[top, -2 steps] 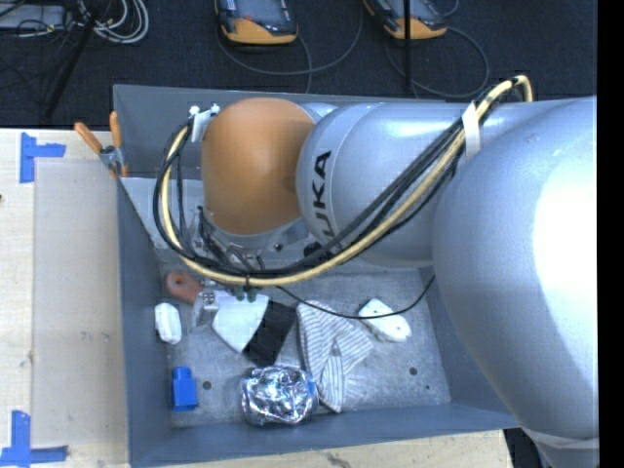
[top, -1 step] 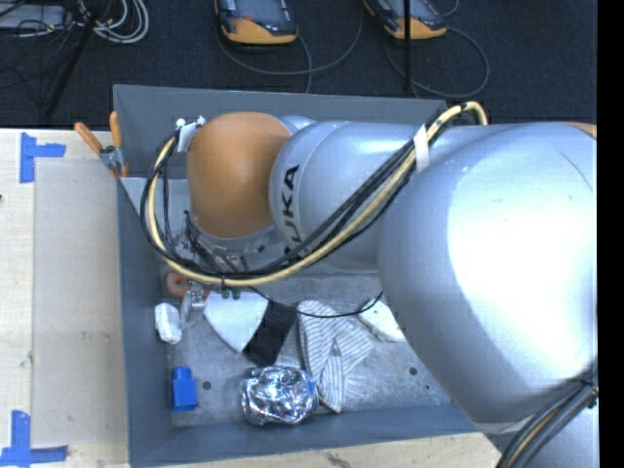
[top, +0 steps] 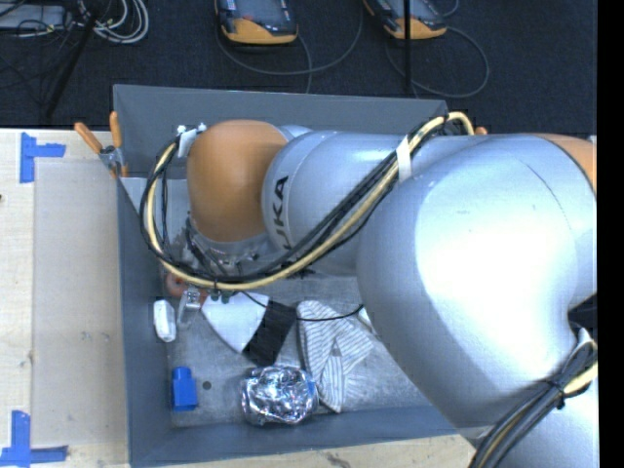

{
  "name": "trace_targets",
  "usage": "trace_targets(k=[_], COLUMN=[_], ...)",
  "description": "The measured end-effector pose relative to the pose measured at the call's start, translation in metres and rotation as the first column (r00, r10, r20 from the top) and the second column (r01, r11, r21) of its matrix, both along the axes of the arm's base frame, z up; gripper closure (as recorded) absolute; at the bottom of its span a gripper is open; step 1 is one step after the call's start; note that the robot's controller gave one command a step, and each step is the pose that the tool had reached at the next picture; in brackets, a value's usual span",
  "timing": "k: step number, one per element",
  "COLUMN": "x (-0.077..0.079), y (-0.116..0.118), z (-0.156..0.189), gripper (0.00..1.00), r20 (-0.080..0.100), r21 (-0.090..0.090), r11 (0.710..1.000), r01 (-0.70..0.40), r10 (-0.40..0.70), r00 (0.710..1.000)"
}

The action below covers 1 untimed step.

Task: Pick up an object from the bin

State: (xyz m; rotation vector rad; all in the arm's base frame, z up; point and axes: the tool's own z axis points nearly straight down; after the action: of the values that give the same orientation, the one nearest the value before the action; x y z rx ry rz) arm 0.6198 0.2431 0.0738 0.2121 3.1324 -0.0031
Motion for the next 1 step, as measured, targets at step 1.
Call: trace_targets(k=[1], x=[-0.0064], y=[-0.0152], z=[0.0259], gripper=[0.00], r20=[-0.004], r21=[0.001], r11=[0.995], r01=[0.102], r10=[-0.102], r00=[0.995])
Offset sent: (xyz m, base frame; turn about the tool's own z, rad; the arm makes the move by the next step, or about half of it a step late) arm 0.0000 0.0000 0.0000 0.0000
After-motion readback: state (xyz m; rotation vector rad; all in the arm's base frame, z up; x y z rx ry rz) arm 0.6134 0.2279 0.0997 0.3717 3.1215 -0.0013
